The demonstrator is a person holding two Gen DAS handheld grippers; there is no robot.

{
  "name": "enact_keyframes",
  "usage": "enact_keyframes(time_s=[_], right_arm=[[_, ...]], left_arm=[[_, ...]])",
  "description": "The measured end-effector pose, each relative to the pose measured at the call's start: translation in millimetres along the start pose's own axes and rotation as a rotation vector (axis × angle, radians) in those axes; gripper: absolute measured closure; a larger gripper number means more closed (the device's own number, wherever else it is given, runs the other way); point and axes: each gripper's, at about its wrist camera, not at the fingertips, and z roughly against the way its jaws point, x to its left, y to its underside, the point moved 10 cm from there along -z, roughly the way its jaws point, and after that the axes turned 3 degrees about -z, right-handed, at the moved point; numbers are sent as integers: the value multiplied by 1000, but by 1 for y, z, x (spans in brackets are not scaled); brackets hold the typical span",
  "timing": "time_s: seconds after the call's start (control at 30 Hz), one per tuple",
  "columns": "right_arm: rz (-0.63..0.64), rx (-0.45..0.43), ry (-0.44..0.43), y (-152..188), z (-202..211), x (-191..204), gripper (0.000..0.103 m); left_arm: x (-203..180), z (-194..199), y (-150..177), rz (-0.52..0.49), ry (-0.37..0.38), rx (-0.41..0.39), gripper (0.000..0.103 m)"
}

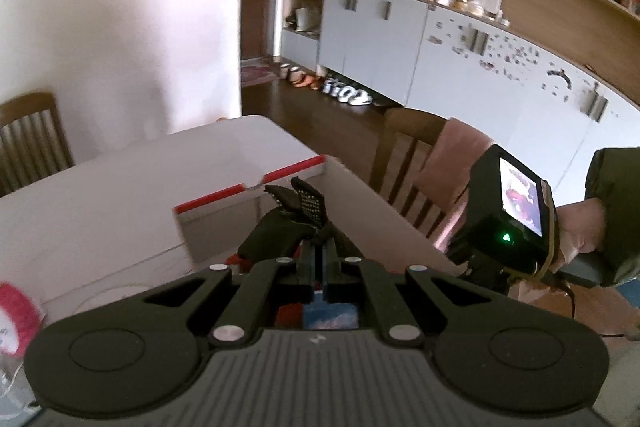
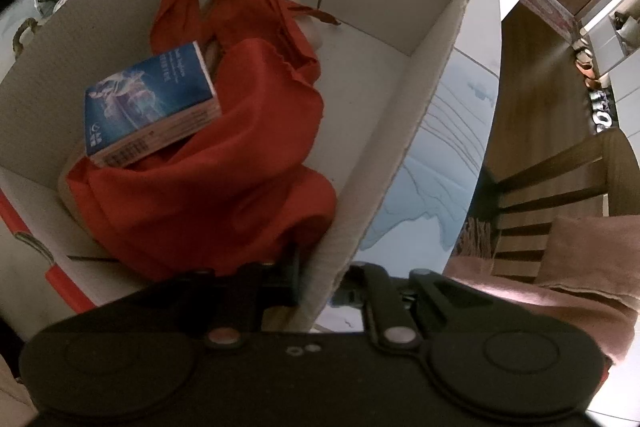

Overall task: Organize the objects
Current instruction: 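Carry the black cloth item with the left gripper to the box, then lower the black item into the box and open the left gripper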

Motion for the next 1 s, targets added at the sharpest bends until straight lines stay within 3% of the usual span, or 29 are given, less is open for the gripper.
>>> enact_keyframes(time_s=[0.47,1.0], right_arm=[[5,1,4,0,0,0,92],[8,2,5,-1,-1,-3,92]], left_arm=[[-23,-83,7,-131,10,81,101],[-33,-131,32,-140,69,248,101]])
